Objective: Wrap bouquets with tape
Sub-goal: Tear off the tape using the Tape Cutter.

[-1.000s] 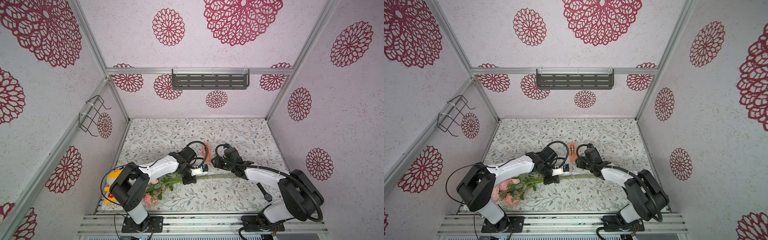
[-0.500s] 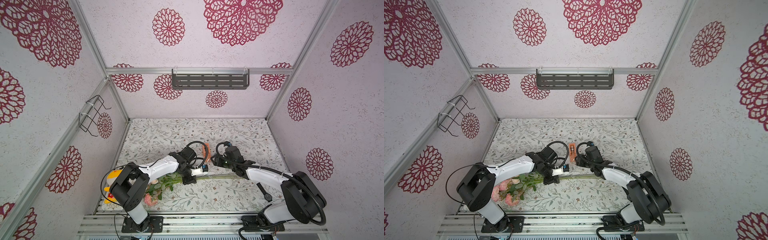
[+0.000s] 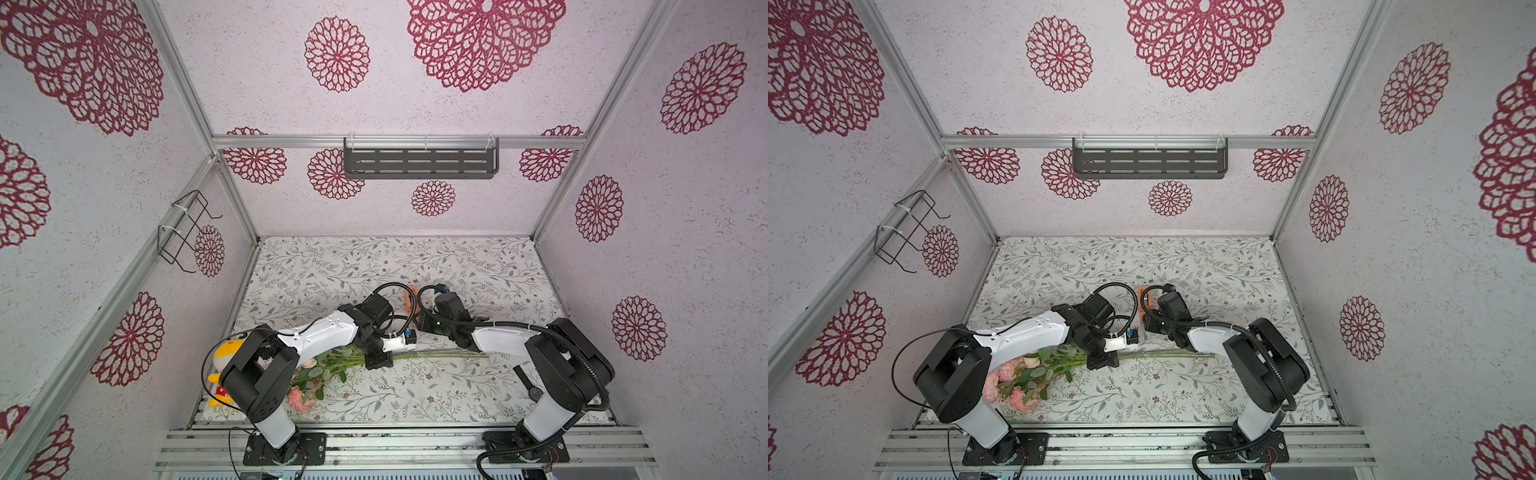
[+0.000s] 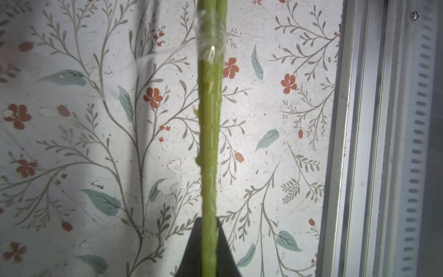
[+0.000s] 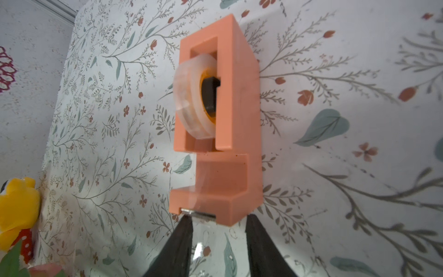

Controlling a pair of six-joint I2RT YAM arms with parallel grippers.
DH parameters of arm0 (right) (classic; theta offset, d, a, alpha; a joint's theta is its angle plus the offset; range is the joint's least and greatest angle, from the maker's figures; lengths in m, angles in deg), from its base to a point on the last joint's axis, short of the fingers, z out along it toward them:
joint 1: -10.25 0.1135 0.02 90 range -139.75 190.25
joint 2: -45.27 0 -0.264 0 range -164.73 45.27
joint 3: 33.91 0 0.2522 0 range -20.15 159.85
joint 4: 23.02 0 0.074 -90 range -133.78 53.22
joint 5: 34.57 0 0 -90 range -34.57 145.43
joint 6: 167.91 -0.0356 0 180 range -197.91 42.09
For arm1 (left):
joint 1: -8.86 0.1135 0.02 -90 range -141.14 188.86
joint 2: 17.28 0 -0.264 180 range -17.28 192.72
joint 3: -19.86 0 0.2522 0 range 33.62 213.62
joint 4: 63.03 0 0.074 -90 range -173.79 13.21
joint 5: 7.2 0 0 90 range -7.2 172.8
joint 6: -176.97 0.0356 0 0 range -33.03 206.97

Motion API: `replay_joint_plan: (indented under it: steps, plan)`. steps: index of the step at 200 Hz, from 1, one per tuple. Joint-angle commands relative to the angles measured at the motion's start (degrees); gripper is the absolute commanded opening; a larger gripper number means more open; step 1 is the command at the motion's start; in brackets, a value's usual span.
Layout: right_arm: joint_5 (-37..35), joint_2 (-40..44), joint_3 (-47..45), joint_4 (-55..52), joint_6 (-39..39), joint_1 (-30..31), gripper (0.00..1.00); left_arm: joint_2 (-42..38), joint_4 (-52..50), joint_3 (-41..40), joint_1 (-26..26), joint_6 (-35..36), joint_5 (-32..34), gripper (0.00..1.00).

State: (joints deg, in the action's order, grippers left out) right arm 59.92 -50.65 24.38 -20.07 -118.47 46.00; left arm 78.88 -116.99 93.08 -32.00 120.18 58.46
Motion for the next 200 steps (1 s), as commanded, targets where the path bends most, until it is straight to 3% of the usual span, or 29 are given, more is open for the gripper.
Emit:
replay_joint_plan:
  steps: [1,95,110,152,200]
  plan:
    - [-0.80,-0.06,-0.30,5.53,-1.52,0.02,0.33,0.74,-0.70,1.23,-0.54,0.71,-0.72,0.00]
    - [1.64,-0.87,-2.83,9.85,-4.62,0.04,0.20,1.09,-1.34,1.70,-0.44,0.71,-0.32,0.00]
    - [0.88,-0.01,-3.38,9.21,-4.66,0.02,0.12,1.05,-1.38,1.69,-0.45,0.71,-0.18,0.00]
    - [0.40,1.53,-5.75,10.30,-5.60,0.20,0.00,1.05,-1.49,1.80,-0.40,0.71,-0.24,0.00]
    - [2.38,0.06,-7.68,13.97,-7.02,0.20,0.00,0.96,-1.36,1.71,-0.36,0.54,-0.06,0.00]
